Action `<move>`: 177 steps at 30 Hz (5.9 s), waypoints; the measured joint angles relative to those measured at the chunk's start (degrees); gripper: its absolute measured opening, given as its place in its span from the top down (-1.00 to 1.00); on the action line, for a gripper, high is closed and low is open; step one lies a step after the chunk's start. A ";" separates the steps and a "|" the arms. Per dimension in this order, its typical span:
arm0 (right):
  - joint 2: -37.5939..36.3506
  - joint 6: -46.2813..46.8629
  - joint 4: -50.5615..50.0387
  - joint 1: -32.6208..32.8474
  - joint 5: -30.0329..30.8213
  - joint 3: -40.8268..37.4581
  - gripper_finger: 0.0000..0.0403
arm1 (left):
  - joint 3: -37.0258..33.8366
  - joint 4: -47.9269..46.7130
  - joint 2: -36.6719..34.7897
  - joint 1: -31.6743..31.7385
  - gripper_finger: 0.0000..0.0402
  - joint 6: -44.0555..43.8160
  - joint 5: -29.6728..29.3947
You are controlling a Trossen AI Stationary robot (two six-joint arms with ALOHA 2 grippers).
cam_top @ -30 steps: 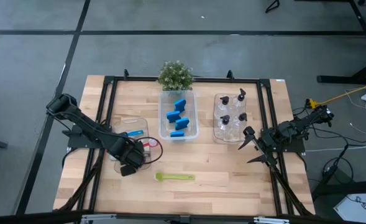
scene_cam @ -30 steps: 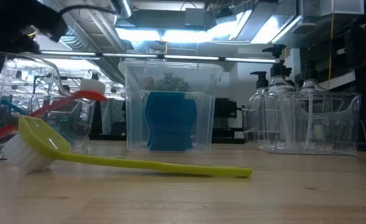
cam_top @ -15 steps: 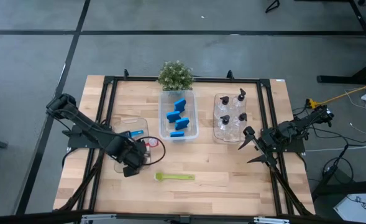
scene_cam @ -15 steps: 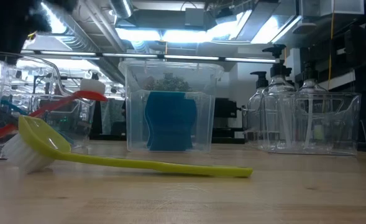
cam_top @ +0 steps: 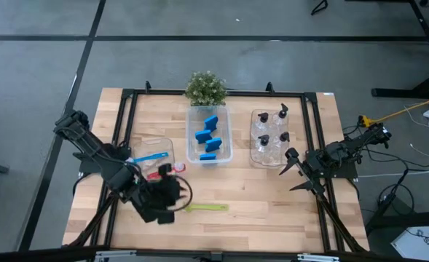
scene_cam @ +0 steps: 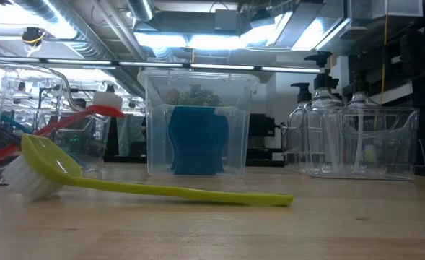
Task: Pick & Place Kitchen Sink Supplies
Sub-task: Put the green brush into the left transparent bin
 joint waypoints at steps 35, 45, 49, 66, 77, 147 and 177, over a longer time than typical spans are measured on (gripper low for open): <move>0.00 -0.05 0.00 -0.02 0.00 0.00 -0.53 | -0.07 35.26 16.70 -3.77 0.71 28.94 -8.08; -0.01 -0.05 0.00 0.00 0.00 0.00 -0.53 | -0.09 31.67 18.92 0.04 0.84 28.34 -5.99; 0.00 0.03 0.00 -0.02 0.00 -0.01 -0.53 | -0.09 30.21 20.47 1.25 0.89 28.94 -3.89; -0.01 -0.05 -0.04 0.00 0.41 0.00 -0.53 | 12.03 11.86 28.88 4.77 0.89 29.61 6.55; -0.01 -0.06 -0.04 -0.02 0.45 -0.01 -0.53 | 15.57 4.09 33.97 7.35 0.32 20.05 18.73; -0.01 -0.04 -0.04 -0.02 0.44 -0.02 -0.53 | 14.97 0.44 37.62 7.04 0.81 10.34 3.77; -0.01 -0.07 -0.04 0.00 0.46 0.00 -0.53 | 15.08 0.57 36.43 9.82 0.64 22.06 43.04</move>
